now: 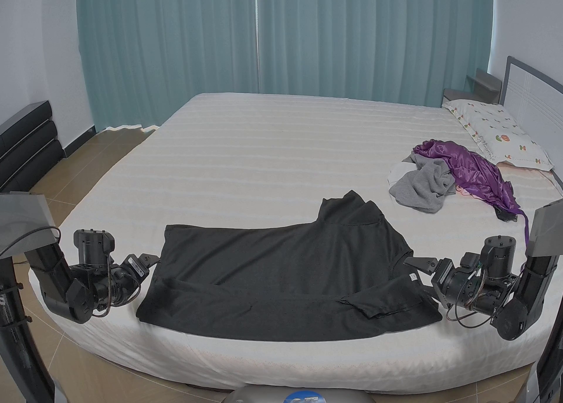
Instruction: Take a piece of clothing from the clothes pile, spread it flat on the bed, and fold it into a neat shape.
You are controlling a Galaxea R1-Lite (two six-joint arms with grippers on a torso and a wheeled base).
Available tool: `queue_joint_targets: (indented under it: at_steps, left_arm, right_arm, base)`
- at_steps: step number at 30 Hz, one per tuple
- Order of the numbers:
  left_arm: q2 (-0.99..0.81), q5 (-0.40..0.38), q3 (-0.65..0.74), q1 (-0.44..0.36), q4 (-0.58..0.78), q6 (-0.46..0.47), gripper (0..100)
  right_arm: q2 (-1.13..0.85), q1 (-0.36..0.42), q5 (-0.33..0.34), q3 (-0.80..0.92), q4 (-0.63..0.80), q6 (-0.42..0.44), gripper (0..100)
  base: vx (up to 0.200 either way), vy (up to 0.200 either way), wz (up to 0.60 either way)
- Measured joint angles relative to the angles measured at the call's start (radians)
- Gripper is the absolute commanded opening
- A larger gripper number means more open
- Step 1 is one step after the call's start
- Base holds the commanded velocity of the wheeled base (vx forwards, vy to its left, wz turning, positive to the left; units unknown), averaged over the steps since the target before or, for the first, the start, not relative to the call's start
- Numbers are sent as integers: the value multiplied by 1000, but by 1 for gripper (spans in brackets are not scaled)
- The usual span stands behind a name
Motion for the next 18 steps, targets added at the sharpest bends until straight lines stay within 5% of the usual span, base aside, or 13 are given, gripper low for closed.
queue_joint_targets:
  at_steps: [9,18]
  left_arm:
    - [-82,-176,120,2,-3,-147,100]
    - [-81,-206,150,2,-4,-159,100]
  right_arm:
    - [-4,86,-69,50,3,143,100]
    - [28,129,-73,64,-8,200,100]
  base:
    - [0,0,0]
    - [-67,0,0]
